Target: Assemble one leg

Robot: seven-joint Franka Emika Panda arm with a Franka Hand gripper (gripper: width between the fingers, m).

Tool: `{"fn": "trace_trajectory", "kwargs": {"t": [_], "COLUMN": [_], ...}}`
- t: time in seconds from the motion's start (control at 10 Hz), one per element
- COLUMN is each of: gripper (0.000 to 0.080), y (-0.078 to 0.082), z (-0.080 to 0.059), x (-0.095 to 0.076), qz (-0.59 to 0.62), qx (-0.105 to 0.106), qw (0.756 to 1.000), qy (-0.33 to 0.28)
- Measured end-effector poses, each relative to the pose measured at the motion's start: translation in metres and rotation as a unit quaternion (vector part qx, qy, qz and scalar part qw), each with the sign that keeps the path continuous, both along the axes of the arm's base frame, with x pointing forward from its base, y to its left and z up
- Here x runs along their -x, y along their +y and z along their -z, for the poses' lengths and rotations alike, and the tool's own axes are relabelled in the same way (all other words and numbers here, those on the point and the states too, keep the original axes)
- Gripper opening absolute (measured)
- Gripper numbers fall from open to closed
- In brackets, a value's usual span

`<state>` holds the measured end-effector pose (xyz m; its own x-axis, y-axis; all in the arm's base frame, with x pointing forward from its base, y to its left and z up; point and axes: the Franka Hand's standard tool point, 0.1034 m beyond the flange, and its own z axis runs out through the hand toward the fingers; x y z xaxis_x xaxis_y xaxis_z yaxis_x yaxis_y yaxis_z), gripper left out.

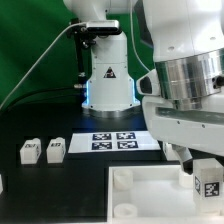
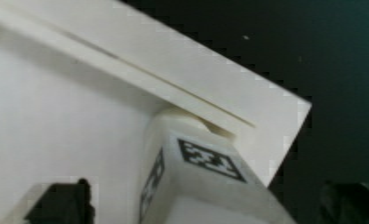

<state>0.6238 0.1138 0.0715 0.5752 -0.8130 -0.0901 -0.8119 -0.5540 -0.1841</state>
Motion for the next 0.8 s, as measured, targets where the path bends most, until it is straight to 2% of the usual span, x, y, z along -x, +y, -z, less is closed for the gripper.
{"fn": "trace_trajectory", "kwargs": {"t": [0.3, 0.5, 0.6, 0.7, 0.8], "gripper": [0.0649, 0.0649, 0.0649, 0.0649, 0.0626], "y": [-0.0005, 0.0011, -0.0034, -0.0086, -0.0069], "z": [0.0008, -0.0004, -0.0026, -0.0022, -0.0019], "x": [0.0003, 0.0007, -0.0021, -0.0033, -0.0029], "qz": [-0.122, -0.271, -0.365, -0.404, -0.391], "qx": [0.013, 0.029, 0.037, 0.042, 0.040], "qw": [0.992, 0.961, 0.929, 0.911, 0.917], "qy": [-0.022, -0.039, -0.056, -0.066, -0.064]}}
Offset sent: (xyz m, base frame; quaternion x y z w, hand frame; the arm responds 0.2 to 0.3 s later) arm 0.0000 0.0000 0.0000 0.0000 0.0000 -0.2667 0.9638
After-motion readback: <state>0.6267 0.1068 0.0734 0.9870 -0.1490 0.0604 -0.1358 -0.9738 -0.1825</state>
